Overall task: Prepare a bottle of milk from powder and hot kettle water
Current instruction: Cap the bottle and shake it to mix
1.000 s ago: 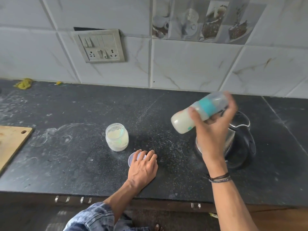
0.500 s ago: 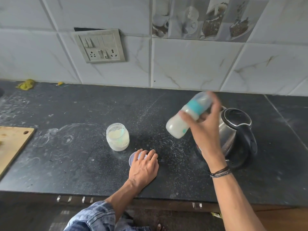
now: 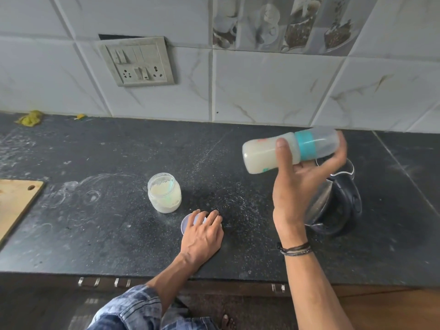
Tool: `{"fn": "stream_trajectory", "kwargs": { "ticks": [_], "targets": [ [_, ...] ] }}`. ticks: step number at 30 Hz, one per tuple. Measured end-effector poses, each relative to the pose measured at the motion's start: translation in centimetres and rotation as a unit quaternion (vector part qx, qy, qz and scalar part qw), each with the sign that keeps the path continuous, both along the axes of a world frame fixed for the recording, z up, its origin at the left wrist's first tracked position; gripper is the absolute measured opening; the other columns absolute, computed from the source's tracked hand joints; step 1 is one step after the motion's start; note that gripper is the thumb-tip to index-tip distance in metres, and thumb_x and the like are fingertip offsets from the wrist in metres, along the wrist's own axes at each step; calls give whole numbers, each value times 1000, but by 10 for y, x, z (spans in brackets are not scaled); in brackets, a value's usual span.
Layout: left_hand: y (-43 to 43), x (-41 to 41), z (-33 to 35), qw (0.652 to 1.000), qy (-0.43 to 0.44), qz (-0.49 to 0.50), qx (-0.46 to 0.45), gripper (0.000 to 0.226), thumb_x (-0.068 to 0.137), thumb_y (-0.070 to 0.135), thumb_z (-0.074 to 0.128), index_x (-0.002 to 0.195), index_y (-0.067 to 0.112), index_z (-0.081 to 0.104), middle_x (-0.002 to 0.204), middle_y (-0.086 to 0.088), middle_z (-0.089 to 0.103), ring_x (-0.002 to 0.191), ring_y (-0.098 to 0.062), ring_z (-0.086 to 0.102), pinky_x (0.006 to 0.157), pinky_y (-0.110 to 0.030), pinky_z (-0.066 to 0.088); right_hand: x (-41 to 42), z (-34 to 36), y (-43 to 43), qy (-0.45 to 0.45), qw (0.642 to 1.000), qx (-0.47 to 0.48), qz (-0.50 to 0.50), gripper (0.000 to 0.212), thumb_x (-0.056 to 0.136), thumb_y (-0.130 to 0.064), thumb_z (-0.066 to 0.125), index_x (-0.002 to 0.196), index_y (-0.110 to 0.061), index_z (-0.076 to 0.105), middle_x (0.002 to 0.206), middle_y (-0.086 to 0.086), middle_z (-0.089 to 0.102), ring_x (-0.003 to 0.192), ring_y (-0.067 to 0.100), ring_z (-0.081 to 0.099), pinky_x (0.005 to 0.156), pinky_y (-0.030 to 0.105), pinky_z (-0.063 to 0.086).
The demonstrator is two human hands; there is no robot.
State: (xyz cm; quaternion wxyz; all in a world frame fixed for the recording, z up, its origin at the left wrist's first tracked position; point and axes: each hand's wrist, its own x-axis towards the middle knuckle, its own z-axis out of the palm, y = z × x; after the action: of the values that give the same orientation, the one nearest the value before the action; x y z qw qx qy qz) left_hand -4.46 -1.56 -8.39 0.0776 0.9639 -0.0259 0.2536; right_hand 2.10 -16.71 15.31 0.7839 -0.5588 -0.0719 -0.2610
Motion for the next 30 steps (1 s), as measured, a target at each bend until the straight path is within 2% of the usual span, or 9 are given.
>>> {"fn": "stream_trajectory", "kwargs": {
  "ticks": [2, 5, 10, 13, 15, 19, 22, 26, 30],
  "targets": [
    [0, -1, 0, 1000, 0, -4, 1, 22, 95, 25, 54, 100, 17, 74, 115, 3, 73, 93, -26, 67, 101, -46, 47, 1, 0, 2, 17, 1000, -8, 17, 86, 89, -8, 81, 151, -15, 22, 140, 18, 52, 106, 19, 71, 85, 26, 59],
    [0, -1, -1, 1000, 0, -3, 2, 24, 95, 26, 52, 101, 17, 74, 115, 3, 73, 94, -26, 67, 102, -46, 46, -1, -2, 4, 87, 984, -51, 144, 76, 88, 4, 78, 145, -20, 32, 123, 5, 62, 94, 8, 71, 82, 25, 57],
    [0, 0, -1, 1000, -8, -4, -8, 21, 95, 24, 54, 99, 17, 73, 113, 4, 72, 91, -25, 67, 100, -46, 49, 3, 5, 1, 37, 999, 39, 4, 83, 87, -23, 85, 146, -24, 28, 139, 20, 56, 111, 18, 70, 86, 36, 62],
    [0, 0, -3, 1000, -12, -6, -8, 24, 95, 25, 52, 99, 17, 74, 114, 3, 73, 92, -26, 68, 100, -47, 49, 3, 2, 2, 72, 990, -62, 108, 82, 86, -6, 84, 148, -17, 31, 125, 2, 66, 99, 13, 72, 82, 27, 59],
    [0, 0, -3, 1000, -11, -5, -9, 24, 95, 25, 52, 99, 17, 74, 114, 3, 73, 92, -25, 68, 101, -47, 48, 1, 0, -3, 51, 994, -58, 83, 82, 87, -3, 82, 149, -14, 29, 123, -11, 65, 100, 12, 72, 83, 25, 59],
    [-1, 0, 0, 1000, -6, -2, -8, 23, 95, 25, 52, 99, 17, 74, 113, 4, 73, 91, -25, 67, 101, -46, 48, 5, 1, -9, -5, 1000, -19, -7, 89, 91, -11, 82, 154, -12, 19, 139, 9, 54, 110, 17, 71, 86, 25, 59],
    [0, -1, 1, 1000, 0, -5, -8, 25, 95, 26, 51, 100, 17, 74, 114, 3, 73, 92, -26, 68, 100, -47, 50, 2, -1, -7, 53, 988, -108, 96, 86, 85, -3, 84, 149, -21, 30, 129, -2, 58, 100, 12, 72, 83, 25, 59],
    [-1, 0, 2, 1000, 4, 2, -8, 23, 95, 26, 52, 100, 17, 74, 114, 4, 73, 92, -25, 68, 101, -46, 49, -1, 4, -11, -26, 999, -38, 3, 88, 90, -10, 82, 153, -11, 20, 133, -13, 61, 109, 16, 71, 85, 27, 60],
    [0, -1, 2, 1000, 3, -3, -7, 24, 96, 25, 52, 100, 17, 74, 114, 3, 72, 92, -25, 67, 101, -47, 48, -4, 5, -4, 23, 994, -94, 49, 85, 86, -5, 84, 150, -16, 29, 132, 4, 60, 101, 15, 72, 83, 27, 60]
  ]
}}
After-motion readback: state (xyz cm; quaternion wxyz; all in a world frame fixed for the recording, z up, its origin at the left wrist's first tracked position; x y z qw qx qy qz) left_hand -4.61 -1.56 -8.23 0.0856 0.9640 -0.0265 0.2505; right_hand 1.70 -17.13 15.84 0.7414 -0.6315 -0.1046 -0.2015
